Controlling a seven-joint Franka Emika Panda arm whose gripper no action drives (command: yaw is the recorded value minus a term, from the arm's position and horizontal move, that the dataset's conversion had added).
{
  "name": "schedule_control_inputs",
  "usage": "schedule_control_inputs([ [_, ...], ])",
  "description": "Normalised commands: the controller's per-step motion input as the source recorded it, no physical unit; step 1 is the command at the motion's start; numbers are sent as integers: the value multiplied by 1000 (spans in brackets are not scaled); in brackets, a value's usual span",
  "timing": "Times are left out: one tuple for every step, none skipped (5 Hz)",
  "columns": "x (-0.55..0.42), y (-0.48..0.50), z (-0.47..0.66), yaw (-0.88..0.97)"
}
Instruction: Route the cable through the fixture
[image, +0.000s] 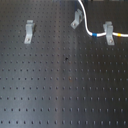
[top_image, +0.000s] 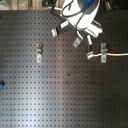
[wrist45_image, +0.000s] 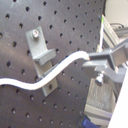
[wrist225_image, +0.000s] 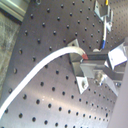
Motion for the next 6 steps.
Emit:
schedule_control_inputs([
  [-43, -90, 178, 629],
  [-34, -61, 168, 620],
  [-74, -106, 391, 143],
  [-61, -79, 357, 37],
  [-37, 33, 58, 0],
  [-206, 159, 499, 288],
])
